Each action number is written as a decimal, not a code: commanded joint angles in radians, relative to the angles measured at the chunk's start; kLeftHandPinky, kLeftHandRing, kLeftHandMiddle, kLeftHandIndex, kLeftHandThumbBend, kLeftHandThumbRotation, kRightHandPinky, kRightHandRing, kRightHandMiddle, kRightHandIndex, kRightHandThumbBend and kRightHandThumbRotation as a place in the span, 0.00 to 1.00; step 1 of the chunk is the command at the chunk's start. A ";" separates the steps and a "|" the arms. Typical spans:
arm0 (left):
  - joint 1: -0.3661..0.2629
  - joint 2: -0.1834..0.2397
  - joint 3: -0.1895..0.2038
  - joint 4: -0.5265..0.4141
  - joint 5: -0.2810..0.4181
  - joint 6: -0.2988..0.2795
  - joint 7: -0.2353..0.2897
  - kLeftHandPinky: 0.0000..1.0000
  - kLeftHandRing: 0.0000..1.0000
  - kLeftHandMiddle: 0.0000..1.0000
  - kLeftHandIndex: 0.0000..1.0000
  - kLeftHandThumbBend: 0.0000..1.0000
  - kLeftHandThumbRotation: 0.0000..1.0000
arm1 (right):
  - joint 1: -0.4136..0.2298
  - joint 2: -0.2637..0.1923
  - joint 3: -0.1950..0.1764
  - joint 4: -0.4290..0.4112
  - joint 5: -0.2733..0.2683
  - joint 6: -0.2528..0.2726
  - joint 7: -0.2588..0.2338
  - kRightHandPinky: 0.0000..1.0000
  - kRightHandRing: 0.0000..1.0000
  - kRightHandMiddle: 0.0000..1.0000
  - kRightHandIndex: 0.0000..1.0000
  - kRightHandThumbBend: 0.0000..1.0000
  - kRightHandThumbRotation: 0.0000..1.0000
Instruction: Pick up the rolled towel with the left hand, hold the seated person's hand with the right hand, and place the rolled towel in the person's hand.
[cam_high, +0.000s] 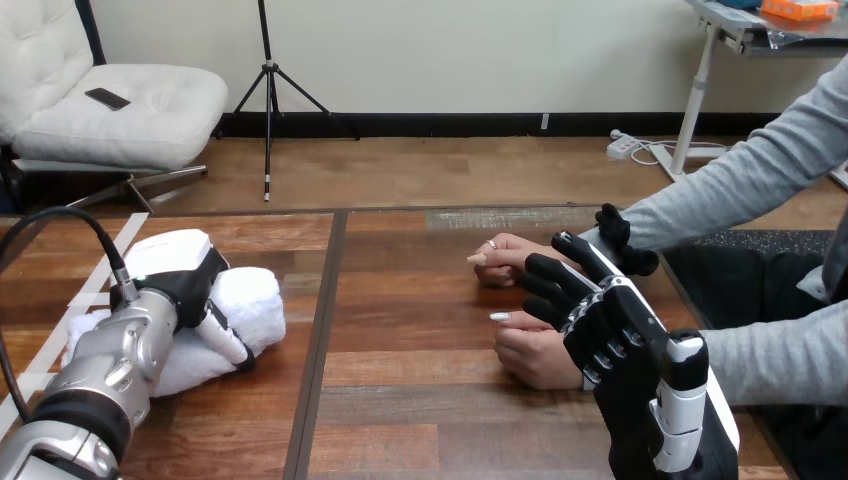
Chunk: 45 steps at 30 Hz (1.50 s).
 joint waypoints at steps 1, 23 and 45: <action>-0.032 0.014 0.027 -0.056 -0.023 -0.036 0.041 0.35 0.42 0.48 0.46 0.74 0.00 | -0.050 0.011 -0.003 -0.032 -0.007 -0.019 -0.006 0.86 0.85 0.85 0.88 0.89 1.00; 0.086 0.037 0.153 -0.201 -0.150 -0.240 0.155 0.35 0.40 0.46 0.45 0.65 0.00 | -0.049 0.015 -0.003 -0.024 -0.022 -0.023 -0.015 0.81 0.84 0.84 0.88 0.89 1.00; 0.296 -0.023 0.342 -0.549 -0.364 -0.333 0.143 0.33 0.36 0.43 0.44 0.63 0.00 | -0.051 0.008 -0.008 -0.014 -0.018 -0.007 -0.014 0.84 0.85 0.84 0.88 0.88 1.00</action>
